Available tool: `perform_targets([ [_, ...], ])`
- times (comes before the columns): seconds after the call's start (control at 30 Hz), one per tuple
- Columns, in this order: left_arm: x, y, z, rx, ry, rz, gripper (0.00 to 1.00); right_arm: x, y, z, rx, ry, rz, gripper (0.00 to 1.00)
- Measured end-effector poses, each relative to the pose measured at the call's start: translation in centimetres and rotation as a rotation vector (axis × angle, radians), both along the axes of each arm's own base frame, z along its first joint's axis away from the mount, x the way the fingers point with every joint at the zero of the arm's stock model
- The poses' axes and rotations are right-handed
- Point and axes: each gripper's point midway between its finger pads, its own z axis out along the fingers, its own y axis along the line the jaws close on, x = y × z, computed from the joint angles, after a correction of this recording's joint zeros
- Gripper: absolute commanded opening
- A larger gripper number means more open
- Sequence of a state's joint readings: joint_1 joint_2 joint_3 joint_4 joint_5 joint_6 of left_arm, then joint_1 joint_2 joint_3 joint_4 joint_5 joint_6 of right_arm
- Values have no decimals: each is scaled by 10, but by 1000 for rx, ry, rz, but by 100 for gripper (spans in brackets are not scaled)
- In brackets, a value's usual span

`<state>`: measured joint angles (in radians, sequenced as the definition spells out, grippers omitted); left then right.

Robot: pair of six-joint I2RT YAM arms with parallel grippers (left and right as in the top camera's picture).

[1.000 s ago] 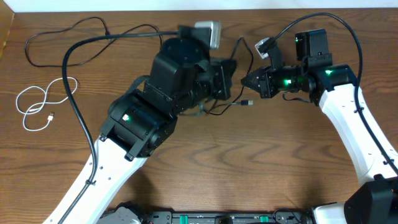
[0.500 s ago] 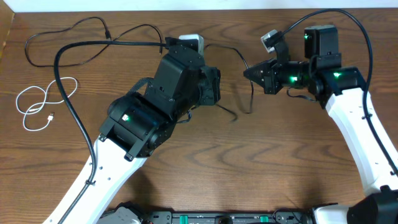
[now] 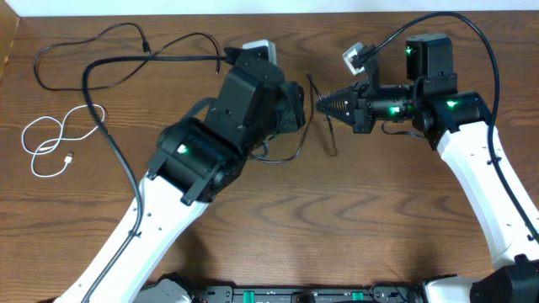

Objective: Untangle cables

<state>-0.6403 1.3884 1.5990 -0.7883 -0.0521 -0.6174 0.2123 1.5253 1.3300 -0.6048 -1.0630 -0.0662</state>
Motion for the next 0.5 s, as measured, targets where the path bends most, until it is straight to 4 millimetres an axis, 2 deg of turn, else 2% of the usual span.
perform_targets([
  [0.07, 7, 4, 0, -15, -1, 27, 60, -8, 4, 7, 44, -18, 58, 1],
  [0.3, 16, 17, 0, -88, 39, 109, 60, -18, 8, 16, 95, -46, 126, 1],
  [0.33, 16, 17, 1, -108, 48, 118, 64, -20, 9, 17, 98, -52, 135, 1],
  [0.37, 16, 15, 2, -135, 59, 123, 74, -22, 11, 17, 101, -56, 145, 1],
  [0.5, 12, 2, 7, -254, 110, 119, 82, -29, 20, 18, 106, -74, 185, 1],
])
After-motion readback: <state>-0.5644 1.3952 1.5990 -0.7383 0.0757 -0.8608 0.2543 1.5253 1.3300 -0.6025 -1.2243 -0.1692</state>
